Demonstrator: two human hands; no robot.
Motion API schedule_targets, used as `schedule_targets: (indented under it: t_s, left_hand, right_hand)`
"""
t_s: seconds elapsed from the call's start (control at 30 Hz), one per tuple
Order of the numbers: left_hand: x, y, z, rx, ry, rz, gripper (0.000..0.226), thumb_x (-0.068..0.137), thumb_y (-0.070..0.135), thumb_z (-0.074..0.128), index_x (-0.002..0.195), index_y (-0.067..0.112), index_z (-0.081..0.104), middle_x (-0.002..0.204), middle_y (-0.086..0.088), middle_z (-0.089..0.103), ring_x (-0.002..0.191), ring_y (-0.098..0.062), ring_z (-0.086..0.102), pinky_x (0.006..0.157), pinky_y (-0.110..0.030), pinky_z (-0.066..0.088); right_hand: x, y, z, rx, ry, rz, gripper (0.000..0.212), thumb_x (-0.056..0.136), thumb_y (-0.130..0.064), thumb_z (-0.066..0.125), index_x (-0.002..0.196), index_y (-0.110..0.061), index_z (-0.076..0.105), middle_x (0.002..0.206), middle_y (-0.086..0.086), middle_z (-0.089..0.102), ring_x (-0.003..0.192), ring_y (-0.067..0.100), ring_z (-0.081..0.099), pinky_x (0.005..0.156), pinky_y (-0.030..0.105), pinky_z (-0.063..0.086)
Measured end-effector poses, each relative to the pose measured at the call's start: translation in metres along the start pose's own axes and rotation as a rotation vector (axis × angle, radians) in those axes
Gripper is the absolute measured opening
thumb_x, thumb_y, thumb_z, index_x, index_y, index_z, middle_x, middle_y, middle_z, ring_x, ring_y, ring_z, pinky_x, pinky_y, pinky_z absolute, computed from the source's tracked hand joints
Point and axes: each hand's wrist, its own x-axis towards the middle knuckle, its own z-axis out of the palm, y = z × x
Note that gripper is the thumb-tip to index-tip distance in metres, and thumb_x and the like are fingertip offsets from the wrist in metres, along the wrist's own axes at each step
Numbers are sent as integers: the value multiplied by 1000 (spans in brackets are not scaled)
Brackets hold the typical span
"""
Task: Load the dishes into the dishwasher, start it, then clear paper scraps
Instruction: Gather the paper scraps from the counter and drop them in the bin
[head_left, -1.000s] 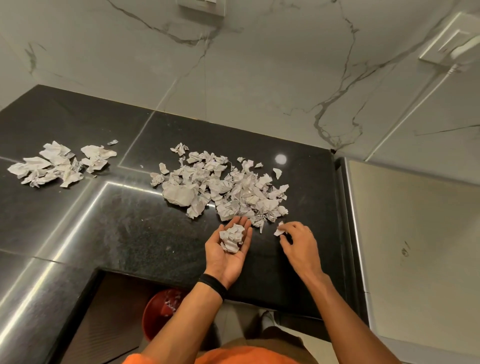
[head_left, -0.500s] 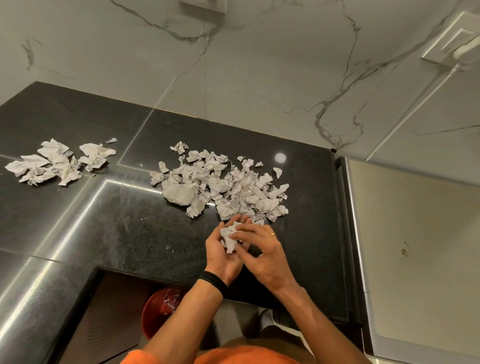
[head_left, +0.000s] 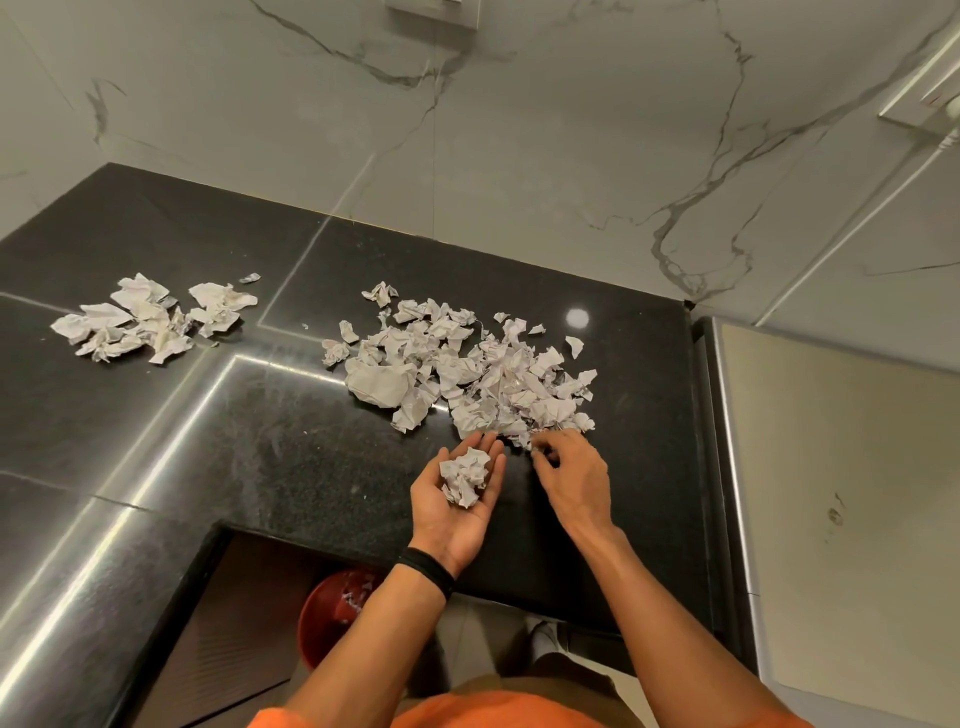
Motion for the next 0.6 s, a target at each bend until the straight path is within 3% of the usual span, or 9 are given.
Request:
schedule_targets:
  t_s: [0.1,0.27,0.4,0.6]
  left_hand:
    - [0,4,-5,-18,20,8,44,105,28,42,128,-4,62,132,-23,65,124,-35,62,107,-45,48]
    - [1,1,-6,-14,37,1,44,105,28,42,131,-3,60,131,-22,66,122,-34,63,106,-45,48]
    - [-1,-4,-2,9,36,-13,43,105,27,42,129,-3,62,127,-22,68,120,-35,64,104,-45,49]
    - [-1,-3,-1,14,34,-9,43,105,28,43,128,-3,61,127,-23,68,120,-35,64,103,-45,49]
  right_hand:
    - [-9,3,-11,72,61,55,11,95,-26,69,104,-28,73,100,-17,66,90,1,61,79,21,45]
    - [-19,13,-15,108,60,124,16,91,-31,74,106,-33,71,98,-16,66,85,-2,63,80,25,56]
    - [-8,7,-5,63,22,54,34,90,-37,75,122,-31,67,108,-15,65,94,2,62,85,27,55]
    - [5,5,3,-125,-14,-83,24,99,-33,63,118,-23,73,108,-7,65,103,13,60,85,30,52]
